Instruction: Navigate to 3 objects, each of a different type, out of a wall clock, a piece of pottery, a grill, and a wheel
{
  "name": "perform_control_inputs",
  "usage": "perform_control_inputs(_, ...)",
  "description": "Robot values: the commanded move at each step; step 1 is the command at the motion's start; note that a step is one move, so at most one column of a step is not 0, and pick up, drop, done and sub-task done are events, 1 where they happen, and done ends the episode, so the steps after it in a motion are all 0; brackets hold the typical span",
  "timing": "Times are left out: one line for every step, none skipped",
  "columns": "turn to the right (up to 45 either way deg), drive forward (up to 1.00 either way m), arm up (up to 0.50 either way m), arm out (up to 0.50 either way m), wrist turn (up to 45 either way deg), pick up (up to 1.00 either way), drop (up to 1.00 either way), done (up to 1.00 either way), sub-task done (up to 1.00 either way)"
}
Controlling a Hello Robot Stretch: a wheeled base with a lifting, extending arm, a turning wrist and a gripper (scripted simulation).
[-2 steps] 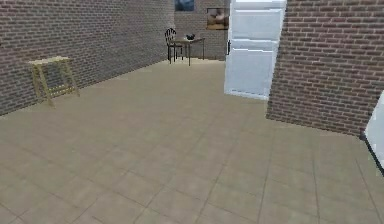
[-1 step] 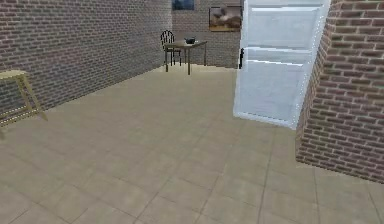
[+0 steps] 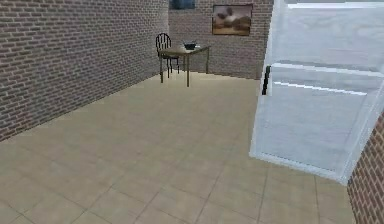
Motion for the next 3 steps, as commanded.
perform_control_inputs(0.0, 1.00, 0.00, 0.00, 0.0, 0.00, 0.00, 0.00, 0.00)
perform_control_inputs(0.0, 0.75, 0.00, 0.00, 0.0, 0.00, 0.00, 0.00, 0.00)
perform_control_inputs(39.0, 0.00, 0.00, 0.00, 0.0, 0.00, 0.00, 0.00, 0.00)
